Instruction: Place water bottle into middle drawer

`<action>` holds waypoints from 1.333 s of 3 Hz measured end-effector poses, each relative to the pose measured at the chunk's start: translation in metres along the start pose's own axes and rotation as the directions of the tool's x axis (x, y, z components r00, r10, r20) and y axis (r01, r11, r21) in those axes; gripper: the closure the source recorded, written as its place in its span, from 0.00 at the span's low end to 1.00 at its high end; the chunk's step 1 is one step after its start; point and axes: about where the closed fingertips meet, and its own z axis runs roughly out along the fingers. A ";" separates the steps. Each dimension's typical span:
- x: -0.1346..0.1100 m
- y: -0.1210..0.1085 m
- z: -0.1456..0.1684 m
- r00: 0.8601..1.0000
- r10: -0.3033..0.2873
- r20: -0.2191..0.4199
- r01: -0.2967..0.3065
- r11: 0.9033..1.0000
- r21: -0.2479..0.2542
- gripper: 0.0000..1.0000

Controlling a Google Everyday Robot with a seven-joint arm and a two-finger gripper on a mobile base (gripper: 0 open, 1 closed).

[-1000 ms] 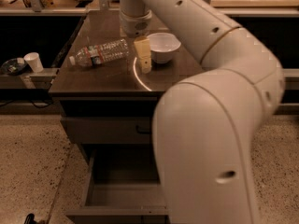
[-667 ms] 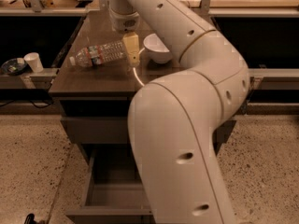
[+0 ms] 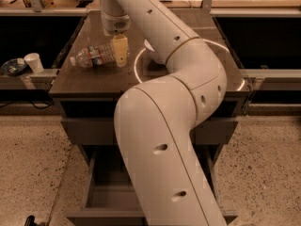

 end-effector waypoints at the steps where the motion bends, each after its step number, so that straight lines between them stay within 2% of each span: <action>1: -0.017 -0.002 0.004 0.998 -0.006 0.056 0.006 1.000 -0.012 0.41; 3: -0.041 0.002 -0.002 0.991 -0.001 0.133 0.005 1.000 -0.030 0.87; 4: -0.046 0.011 -0.029 0.986 0.029 0.166 -0.029 1.000 -0.004 1.00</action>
Offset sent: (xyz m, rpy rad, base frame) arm -0.0299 0.0255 0.0079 0.0703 0.1795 0.0573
